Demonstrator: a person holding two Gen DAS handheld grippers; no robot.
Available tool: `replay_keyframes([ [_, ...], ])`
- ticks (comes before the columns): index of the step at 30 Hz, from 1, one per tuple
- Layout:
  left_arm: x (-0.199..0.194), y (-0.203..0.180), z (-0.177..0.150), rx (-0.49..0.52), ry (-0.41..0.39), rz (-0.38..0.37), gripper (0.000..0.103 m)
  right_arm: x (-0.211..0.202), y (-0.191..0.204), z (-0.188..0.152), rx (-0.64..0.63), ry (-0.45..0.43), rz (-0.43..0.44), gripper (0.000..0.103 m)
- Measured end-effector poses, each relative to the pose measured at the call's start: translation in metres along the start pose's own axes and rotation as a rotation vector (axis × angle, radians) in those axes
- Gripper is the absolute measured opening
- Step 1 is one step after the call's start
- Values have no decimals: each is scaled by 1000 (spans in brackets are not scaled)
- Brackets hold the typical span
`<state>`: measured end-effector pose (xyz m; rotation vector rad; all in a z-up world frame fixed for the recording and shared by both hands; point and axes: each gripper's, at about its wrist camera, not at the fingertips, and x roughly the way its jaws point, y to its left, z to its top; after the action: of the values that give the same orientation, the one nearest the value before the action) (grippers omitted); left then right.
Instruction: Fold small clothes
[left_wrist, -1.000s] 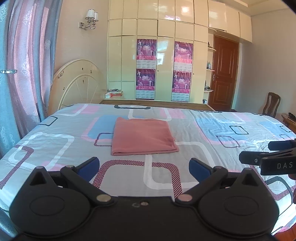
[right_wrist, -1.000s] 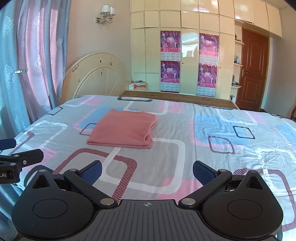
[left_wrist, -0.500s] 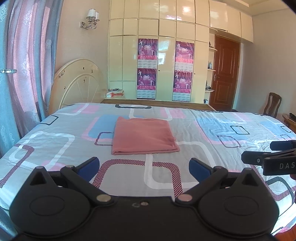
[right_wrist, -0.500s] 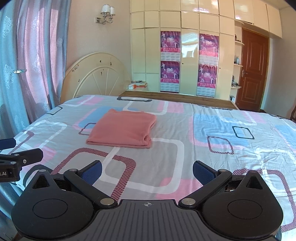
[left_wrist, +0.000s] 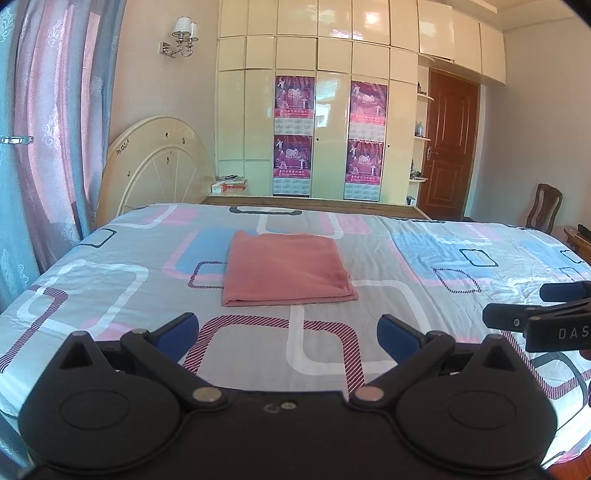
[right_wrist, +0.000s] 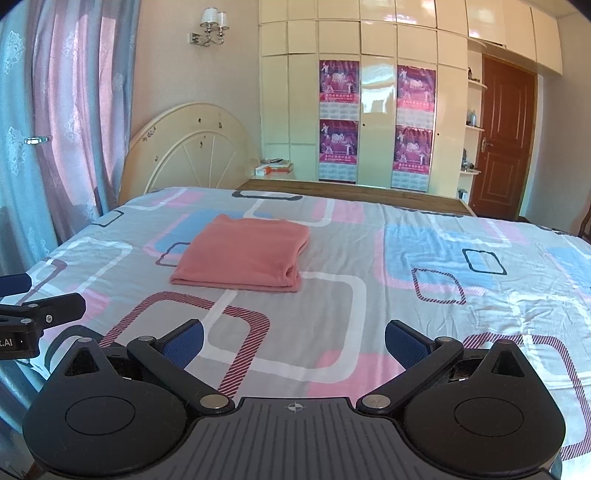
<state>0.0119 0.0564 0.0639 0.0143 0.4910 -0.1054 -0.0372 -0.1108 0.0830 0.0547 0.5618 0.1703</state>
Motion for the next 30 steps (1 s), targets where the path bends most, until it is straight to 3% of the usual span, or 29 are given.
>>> replay_keyframes([
  [30,-1,-2,-3,43,-28,-3,101,-2,1,2,-10,-3,5,103],
])
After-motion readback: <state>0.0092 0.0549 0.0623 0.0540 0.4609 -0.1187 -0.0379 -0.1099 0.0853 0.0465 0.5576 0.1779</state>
